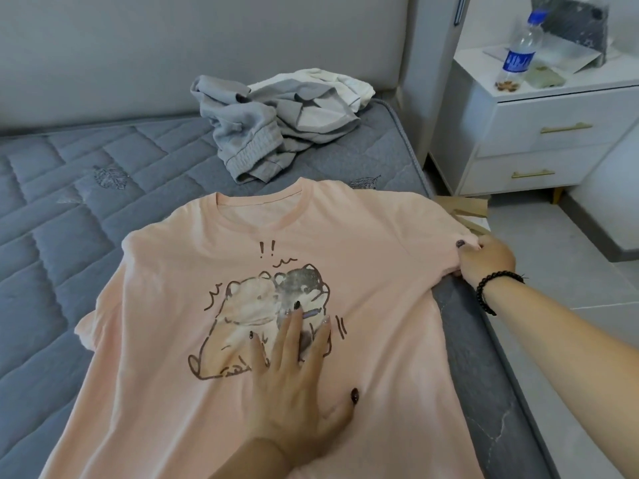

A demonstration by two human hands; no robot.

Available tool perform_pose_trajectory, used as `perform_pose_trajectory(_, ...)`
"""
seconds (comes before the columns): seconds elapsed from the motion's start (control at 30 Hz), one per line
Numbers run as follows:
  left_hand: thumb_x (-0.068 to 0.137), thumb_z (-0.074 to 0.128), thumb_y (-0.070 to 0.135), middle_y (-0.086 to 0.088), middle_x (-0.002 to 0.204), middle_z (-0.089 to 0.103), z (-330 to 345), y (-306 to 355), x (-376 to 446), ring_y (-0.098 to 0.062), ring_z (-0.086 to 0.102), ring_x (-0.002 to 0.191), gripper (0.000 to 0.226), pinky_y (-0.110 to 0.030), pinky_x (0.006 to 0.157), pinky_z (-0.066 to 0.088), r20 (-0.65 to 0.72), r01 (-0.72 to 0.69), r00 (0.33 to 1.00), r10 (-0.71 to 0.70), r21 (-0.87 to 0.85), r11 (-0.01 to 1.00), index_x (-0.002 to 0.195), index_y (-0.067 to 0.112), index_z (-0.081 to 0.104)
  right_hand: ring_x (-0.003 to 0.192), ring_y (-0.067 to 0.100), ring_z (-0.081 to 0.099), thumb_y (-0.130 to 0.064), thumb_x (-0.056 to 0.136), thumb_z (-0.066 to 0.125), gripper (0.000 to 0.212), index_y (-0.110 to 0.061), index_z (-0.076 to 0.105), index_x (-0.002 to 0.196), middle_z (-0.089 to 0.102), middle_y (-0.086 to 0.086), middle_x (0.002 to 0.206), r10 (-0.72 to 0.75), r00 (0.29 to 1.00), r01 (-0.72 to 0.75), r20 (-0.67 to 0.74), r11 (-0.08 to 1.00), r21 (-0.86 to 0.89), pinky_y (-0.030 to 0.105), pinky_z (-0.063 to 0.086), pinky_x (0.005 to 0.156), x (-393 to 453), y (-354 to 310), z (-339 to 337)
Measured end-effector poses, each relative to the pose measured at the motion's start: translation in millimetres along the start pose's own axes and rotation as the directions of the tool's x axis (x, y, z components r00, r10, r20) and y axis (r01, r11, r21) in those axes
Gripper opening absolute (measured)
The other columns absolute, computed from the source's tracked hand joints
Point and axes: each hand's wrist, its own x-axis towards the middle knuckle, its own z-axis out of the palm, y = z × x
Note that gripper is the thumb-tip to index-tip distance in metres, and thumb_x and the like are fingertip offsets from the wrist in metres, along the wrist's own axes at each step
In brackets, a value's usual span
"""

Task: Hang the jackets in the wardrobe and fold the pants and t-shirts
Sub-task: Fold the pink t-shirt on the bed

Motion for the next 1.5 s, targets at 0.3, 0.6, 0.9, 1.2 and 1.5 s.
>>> perform_pose_trajectory(0.3,0.068,0.049,0.073,-0.006,0.154,0.036,3.0,-0.2,2.2,-0.025,0.029,0.143,0.085,-0.063,0.107,0.024,-0.011,0.002,1.0,-0.003,-0.024,1.0,0.143,0.032,0.046,0.082,0.027,0.059,-0.012,0.088,0.049,0.025,-0.01,0.059,0.112,0.064,0.01,0.103,0.146,0.982,-0.166,0.118,0.97,0.177,0.029,0.046,0.066,1.8,-33.8,10.9)
perform_pose_trajectory(0.6,0.066,0.052,0.073,-0.008,0.151,0.041,2.3,0.3,2.8,-0.029,0.038,0.14,0.086,-0.063,0.109,0.023,-0.015,0.004,1.0,-0.004,-0.039,0.999,0.14,0.03,0.05,0.096,0.024,0.056,-0.02,0.096,0.033,0.049,-0.034,0.028,0.143,0.053,0.0,0.116,-0.526,0.664,0.747,0.531,0.431,-0.506,0.038,0.026,0.085,-75.0,-42.7,70.6)
perform_pose_trajectory(0.9,0.068,0.051,0.073,-0.006,0.153,0.038,-0.1,0.9,3.0,-0.028,0.035,0.142,0.085,-0.064,0.108,0.023,0.015,0.011,1.0,-0.011,-0.044,0.999,0.142,0.031,0.047,0.084,0.021,0.044,-0.022,0.093,0.039,0.009,-0.021,0.042,0.102,0.046,-0.004,0.091,-0.584,0.684,0.729,0.438,0.569,-0.381,0.036,0.028,0.082,-89.8,-30.6,64.0)
perform_pose_trajectory(1.2,0.082,0.04,0.058,-0.008,0.151,0.041,4.5,-3.7,1.4,-0.024,0.034,0.142,0.082,-0.058,0.11,0.019,-0.04,0.007,0.999,-0.008,-0.038,0.999,0.145,0.005,0.041,0.128,0.026,0.038,-0.012,0.091,0.045,0.047,-0.009,0.044,0.137,0.04,0.008,0.142,-0.559,0.792,0.61,0.246,0.744,-0.275,0.034,0.032,0.108,-160.8,-2.0,93.7)
perform_pose_trajectory(1.5,0.089,0.037,0.037,-0.014,0.151,0.039,-22.2,-72.1,-9.6,-0.029,0.038,0.139,0.061,-0.049,0.111,0.026,-0.038,-0.146,0.989,0.146,0.01,0.989,0.143,0.01,0.045,0.132,0.029,0.039,-0.033,0.087,0.021,0.062,-0.011,0.042,0.141,0.04,0.011,0.147,-0.55,0.783,0.616,0.291,0.62,-0.486,0.04,0.03,0.111,-166.3,2.1,100.9)
